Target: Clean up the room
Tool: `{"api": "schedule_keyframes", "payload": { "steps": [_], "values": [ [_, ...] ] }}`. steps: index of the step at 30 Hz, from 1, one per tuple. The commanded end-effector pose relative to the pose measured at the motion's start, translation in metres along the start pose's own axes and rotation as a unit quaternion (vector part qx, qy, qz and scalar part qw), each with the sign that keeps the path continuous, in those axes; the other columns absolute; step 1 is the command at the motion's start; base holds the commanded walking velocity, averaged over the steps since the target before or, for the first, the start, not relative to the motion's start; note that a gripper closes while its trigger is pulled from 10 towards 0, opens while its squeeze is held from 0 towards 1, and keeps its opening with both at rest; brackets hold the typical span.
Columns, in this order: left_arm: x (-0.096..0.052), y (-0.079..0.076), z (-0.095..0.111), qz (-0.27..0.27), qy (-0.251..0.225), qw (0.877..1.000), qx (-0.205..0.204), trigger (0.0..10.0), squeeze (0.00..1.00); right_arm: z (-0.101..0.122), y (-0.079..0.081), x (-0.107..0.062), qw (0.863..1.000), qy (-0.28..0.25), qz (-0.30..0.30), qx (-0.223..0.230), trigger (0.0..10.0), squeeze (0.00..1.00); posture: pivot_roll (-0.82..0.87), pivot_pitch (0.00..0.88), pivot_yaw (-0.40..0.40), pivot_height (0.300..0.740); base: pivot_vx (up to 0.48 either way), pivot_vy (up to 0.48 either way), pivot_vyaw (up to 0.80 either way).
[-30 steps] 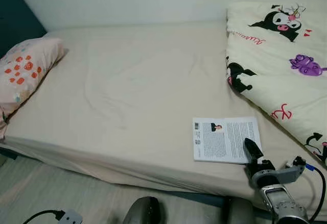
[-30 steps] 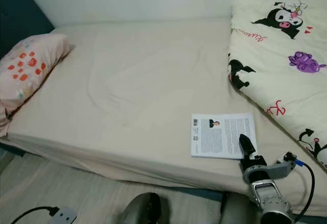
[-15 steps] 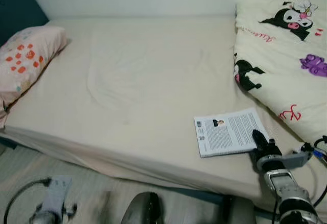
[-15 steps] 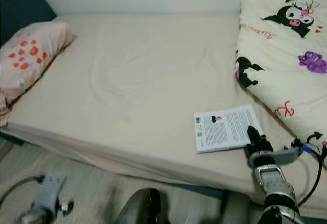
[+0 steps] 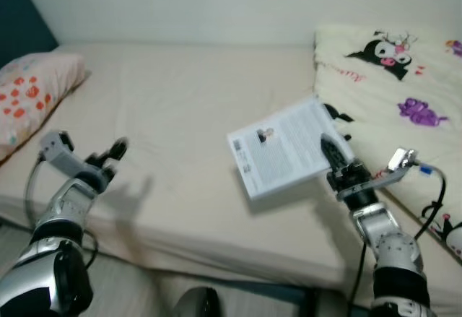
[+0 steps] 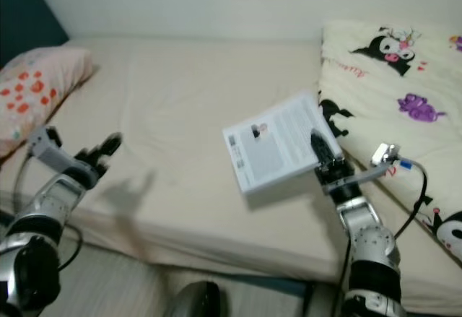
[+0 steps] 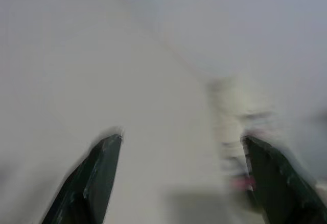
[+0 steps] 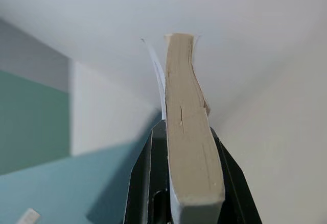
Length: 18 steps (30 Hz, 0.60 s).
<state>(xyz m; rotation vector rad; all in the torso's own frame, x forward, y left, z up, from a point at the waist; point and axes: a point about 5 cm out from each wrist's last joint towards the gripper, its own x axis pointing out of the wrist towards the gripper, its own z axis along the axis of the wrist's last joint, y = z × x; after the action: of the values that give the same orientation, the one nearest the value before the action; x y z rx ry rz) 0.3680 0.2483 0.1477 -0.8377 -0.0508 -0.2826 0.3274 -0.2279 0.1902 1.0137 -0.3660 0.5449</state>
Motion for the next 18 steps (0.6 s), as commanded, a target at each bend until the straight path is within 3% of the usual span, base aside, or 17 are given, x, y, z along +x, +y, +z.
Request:
{"api": "schedule_keyframes", "payload": {
  "steps": [1,2,5,6,7,9,11,18],
  "values": [
    [-0.002,-0.015,-0.025,-0.121,0.05,0.99,-0.057,10.0,0.0,0.014,0.02,0.012,0.999,-0.015,0.045,-0.005,0.0,0.0,0.02,0.0,0.119,0.591,0.0,0.0,0.0],
    [-0.002,-0.024,-0.036,-0.167,0.069,0.98,-0.084,10.0,0.0,0.019,0.028,0.018,0.998,-0.016,0.062,-0.011,0.0,0.0,0.01,0.0,0.112,0.591,0.0,0.0,0.0],
    [-0.004,-0.032,-0.044,-0.208,0.08,0.969,-0.105,10.0,0.0,0.022,0.034,0.021,0.997,-0.014,0.073,-0.018,0.0,0.0,0.0,0.0,0.111,0.591,0.0,0.0,0.0],
    [-0.008,-0.045,-0.055,-0.274,0.099,0.946,-0.142,10.0,0.0,0.023,0.042,0.025,0.996,-0.01,0.089,-0.023,0.0,0.0,0.0,0.0,0.103,0.591,0.0,0.0,0.0],
    [-0.008,-0.045,-0.055,-0.274,0.099,0.946,-0.142,10.0,0.0,0.023,0.042,0.025,0.996,-0.01,0.089,-0.023,0.0,0.0,0.0,0.0,0.103,0.591,0.0,0.0,0.0],
    [-0.014,-0.051,-0.062,-0.314,0.118,0.926,-0.174,10.0,0.0,0.017,0.05,0.025,0.995,0.008,0.097,-0.026,0.0,0.0,-0.01,0.0,0.093,0.591,0.0,0.0,0.0],
    [-0.018,-0.053,-0.068,-0.334,0.132,0.916,-0.181,10.0,0.0,0.008,0.054,0.024,0.994,0.025,0.1,-0.02,0.0,0.0,-0.01,0.0,0.089,0.591,0.0,0.0,0.0],
    [-0.019,-0.055,-0.07,-0.347,0.132,0.91,-0.184,10.0,0.0,-0.008,0.055,0.025,0.994,0.057,0.095,-0.013,0.0,0.0,0.0,0.0,0.086,0.591,0.0,0.0,0.0]
  ]
}}
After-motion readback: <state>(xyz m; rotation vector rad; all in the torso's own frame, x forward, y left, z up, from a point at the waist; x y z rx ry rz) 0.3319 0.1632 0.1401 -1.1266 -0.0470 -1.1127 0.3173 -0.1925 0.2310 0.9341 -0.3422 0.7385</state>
